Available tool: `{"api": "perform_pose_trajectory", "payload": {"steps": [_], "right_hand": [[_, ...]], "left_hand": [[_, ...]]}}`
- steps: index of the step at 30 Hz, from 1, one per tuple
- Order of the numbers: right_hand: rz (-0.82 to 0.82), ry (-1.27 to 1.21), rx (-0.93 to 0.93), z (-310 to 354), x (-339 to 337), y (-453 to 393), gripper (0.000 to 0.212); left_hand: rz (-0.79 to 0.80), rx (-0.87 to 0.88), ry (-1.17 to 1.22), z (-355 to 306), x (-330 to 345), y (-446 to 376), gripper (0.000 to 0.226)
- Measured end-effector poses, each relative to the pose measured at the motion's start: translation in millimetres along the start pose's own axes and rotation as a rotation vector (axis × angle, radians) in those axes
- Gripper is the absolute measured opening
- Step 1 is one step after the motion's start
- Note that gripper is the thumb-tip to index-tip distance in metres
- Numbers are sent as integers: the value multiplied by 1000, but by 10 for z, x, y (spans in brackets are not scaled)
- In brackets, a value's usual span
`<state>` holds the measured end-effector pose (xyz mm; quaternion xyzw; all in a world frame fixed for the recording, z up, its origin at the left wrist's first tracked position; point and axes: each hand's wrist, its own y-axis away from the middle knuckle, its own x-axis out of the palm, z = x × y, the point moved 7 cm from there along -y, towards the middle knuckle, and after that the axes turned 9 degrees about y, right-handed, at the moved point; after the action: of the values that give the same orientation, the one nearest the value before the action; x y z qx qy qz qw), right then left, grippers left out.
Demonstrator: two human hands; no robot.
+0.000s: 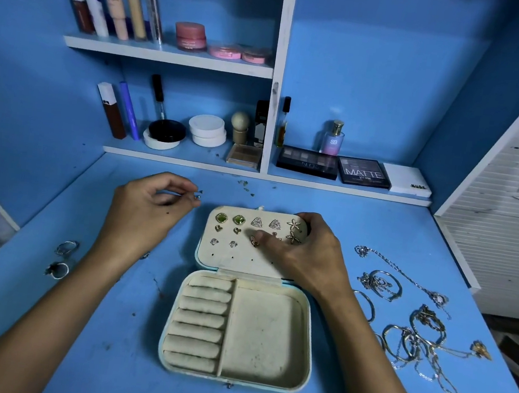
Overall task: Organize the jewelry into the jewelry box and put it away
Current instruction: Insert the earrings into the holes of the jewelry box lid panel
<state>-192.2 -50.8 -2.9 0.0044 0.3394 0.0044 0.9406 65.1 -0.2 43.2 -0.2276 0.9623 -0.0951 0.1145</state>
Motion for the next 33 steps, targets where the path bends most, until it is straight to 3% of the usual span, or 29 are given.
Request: {"api": "perform_pose_trajectory", "payload": {"steps": [5, 12, 17, 25, 33], "right_hand": [[-14, 7, 2, 14, -4, 12, 84], [-10, 24, 5, 17, 2, 17, 88], [-15, 32, -6, 34, -14, 22, 85], [-17, 41, -16, 7, 10, -2, 83], [-15, 36, -31, 11, 6, -2, 77]], "left_hand": [[45, -113, 201, 1, 139, 105, 7], [132, -162, 325, -49, 344, 272, 23], [117, -128, 294, -56, 398, 312, 23], [226, -138, 262, -19, 502, 358, 11], [289, -58, -10, 1, 528, 355, 17]]}}
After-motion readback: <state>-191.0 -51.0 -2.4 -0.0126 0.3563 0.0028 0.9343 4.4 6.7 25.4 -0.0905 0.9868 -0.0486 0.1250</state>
